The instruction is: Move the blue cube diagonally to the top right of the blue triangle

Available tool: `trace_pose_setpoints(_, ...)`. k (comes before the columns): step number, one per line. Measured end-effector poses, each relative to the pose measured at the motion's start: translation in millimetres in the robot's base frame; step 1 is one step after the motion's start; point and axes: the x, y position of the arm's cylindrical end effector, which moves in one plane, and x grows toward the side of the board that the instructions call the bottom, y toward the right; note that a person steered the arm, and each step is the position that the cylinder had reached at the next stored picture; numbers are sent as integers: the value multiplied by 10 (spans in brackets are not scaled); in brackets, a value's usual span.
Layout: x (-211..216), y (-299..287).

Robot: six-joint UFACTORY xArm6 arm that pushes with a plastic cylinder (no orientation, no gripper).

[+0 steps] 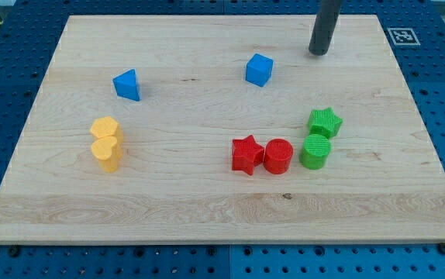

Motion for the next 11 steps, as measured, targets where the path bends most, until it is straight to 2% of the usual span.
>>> trace_pose_setpoints(1, 362, -143)
trace_pose_setpoints(2, 526, -384)
trace_pose_setpoints(4, 520, -1244)
trace_pose_setpoints(6, 499, -1803)
trace_pose_setpoints(7, 512, -1842)
trace_pose_setpoints(11, 634, -1088)
